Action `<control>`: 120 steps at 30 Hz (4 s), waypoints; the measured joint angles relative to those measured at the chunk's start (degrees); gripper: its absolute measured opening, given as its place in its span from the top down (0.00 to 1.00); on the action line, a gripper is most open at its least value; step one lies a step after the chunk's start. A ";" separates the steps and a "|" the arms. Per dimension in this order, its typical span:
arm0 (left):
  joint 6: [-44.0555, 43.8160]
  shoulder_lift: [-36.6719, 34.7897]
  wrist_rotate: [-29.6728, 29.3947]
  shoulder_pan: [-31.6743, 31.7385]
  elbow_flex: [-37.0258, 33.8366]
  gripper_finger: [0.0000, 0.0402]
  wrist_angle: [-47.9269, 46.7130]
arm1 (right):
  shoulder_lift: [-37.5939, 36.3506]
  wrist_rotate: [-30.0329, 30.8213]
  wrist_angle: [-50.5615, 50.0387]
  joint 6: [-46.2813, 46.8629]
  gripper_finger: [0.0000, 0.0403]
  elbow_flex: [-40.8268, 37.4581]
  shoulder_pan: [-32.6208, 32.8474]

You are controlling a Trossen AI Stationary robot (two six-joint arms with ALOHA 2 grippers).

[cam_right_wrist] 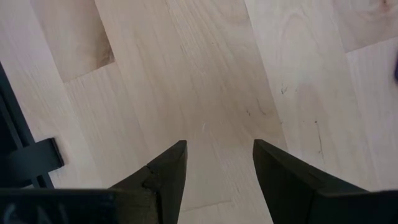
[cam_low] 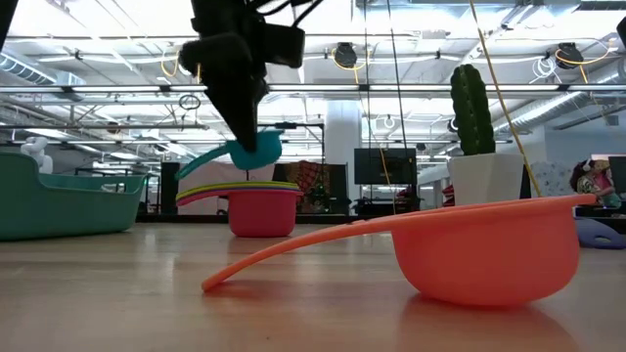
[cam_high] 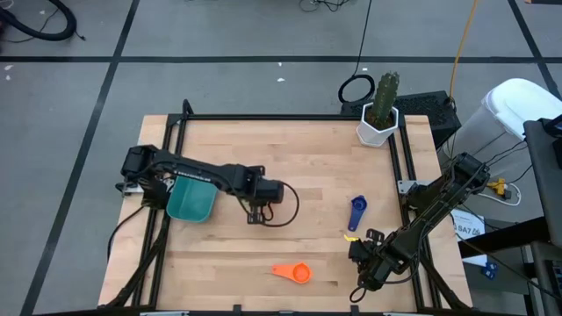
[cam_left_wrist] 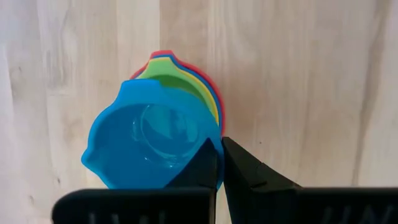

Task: Nest measuring cups in basket
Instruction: Stack the light blue measuring cup into the green measuring cup, then stack the orange measuring cup into the light blue measuring cup

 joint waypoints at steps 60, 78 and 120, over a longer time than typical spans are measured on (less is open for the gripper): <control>-14.76 14.27 2.18 -27.69 6.54 0.58 34.42 | -0.02 2.45 3.83 1.76 0.56 0.00 -0.21; -6.14 21.24 -2.82 -25.84 6.51 0.58 41.55 | -0.69 1.25 -6.95 -0.01 0.56 0.00 -8.07; -3.61 23.55 -5.68 -23.90 6.72 0.96 33.93 | -13.90 13.49 -27.02 -24.00 0.56 0.02 -21.44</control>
